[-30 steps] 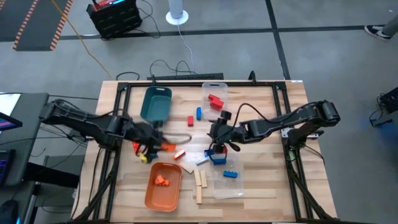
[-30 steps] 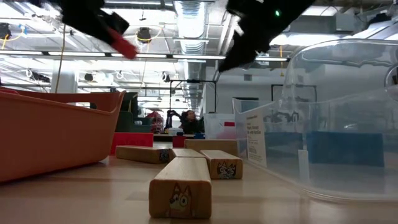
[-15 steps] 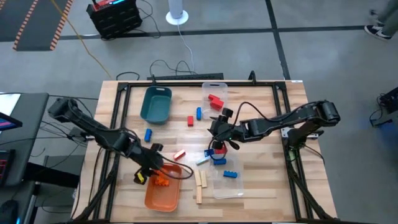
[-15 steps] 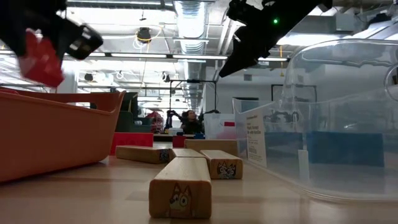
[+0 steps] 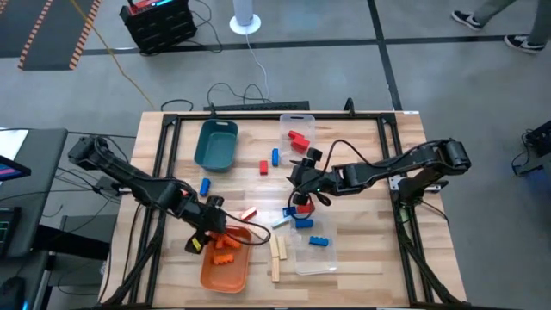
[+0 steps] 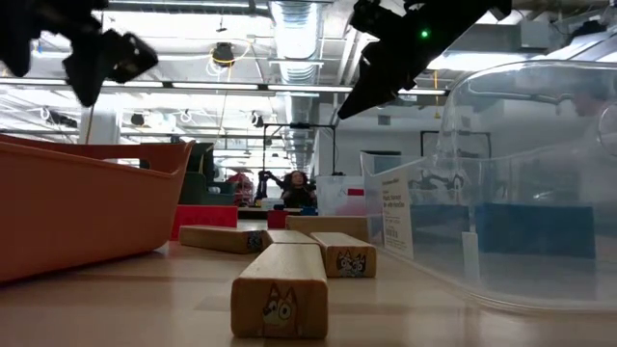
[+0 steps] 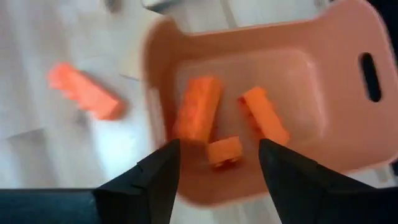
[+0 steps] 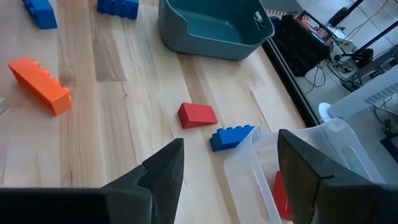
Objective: Sort blocks
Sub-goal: Put the orange game piece into the orange bin, then put the blue game piece into the bottom transparent bin
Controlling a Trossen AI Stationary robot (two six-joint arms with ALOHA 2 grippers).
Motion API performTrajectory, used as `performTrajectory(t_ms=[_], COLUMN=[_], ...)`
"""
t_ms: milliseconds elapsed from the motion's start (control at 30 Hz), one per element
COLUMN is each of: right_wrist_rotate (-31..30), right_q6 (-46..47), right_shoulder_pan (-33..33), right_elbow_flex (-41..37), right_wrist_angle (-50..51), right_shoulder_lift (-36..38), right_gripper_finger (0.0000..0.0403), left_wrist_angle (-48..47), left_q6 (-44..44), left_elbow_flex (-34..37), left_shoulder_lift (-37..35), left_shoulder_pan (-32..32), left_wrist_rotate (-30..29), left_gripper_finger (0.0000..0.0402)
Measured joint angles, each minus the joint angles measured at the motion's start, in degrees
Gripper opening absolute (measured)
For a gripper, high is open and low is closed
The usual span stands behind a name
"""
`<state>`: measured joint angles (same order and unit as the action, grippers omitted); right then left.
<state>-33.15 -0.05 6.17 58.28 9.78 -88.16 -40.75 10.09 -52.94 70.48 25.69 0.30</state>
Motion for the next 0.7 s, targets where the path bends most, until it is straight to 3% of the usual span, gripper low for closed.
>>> performTrajectory(t_ms=[200, 333, 467, 700], right_wrist_rotate=[0.04, 0.24, 0.76, 3.53], right_q6=[-0.37, -1.76, -1.95, -2.09], right_shoulder_pan=[0.07, -0.52, -1.55, -2.43], right_elbow_flex=[0.00, 0.00, 0.00, 0.00], right_wrist_angle=[0.03, 0.22, 0.19, -0.04], right_shoulder_lift=[0.00, 0.00, 0.00, 0.00], right_gripper_finger=[0.0223, 0.0223, 0.0223, 0.0223], left_wrist_angle=[-14.46, -23.52, -25.72, -26.04], left_q6=[4.10, -0.11, -10.86, -40.46], left_elbow_flex=[-2.50, -2.10, -2.08, -2.08], left_shoulder_lift=[-2.03, -1.51, 0.62, 7.06], left_shoulder_pan=[-1.55, -3.78, -5.12, -5.15], left_wrist_rotate=[-18.44, -22.02, -23.04, -22.33], left_gripper_finger=[0.0211, 0.0210, 0.0210, 0.0210])
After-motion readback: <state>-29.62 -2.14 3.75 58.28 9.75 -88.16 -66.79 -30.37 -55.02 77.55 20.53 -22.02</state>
